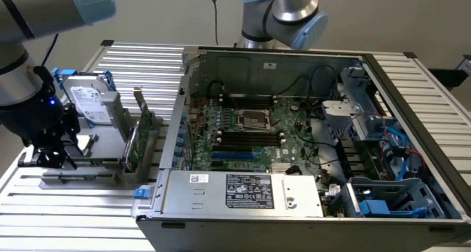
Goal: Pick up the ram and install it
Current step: 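Pick up the ram and move it above insertion slot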
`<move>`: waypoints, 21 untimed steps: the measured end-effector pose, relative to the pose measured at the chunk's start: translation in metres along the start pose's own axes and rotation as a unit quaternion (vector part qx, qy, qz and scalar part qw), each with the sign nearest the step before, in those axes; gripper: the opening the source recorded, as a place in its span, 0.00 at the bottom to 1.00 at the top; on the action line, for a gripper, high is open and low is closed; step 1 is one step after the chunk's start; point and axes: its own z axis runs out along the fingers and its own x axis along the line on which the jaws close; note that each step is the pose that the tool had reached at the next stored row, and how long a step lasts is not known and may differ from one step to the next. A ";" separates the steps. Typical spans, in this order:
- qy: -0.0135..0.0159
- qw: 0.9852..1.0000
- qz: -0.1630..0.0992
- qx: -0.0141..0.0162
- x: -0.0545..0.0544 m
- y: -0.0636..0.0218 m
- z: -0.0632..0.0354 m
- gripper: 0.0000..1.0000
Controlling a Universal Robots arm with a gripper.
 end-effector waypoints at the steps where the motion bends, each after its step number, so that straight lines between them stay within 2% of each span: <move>1: 0.000 1.000 0.000 0.000 0.001 0.0000 0.0017 0.36; 12: 0.000 1.000 0.000 0.000 0.006 -0.0001 0.0218 0.36; 21: 0.000 1.000 0.000 0.000 0.010 -0.0033 0.0381 0.36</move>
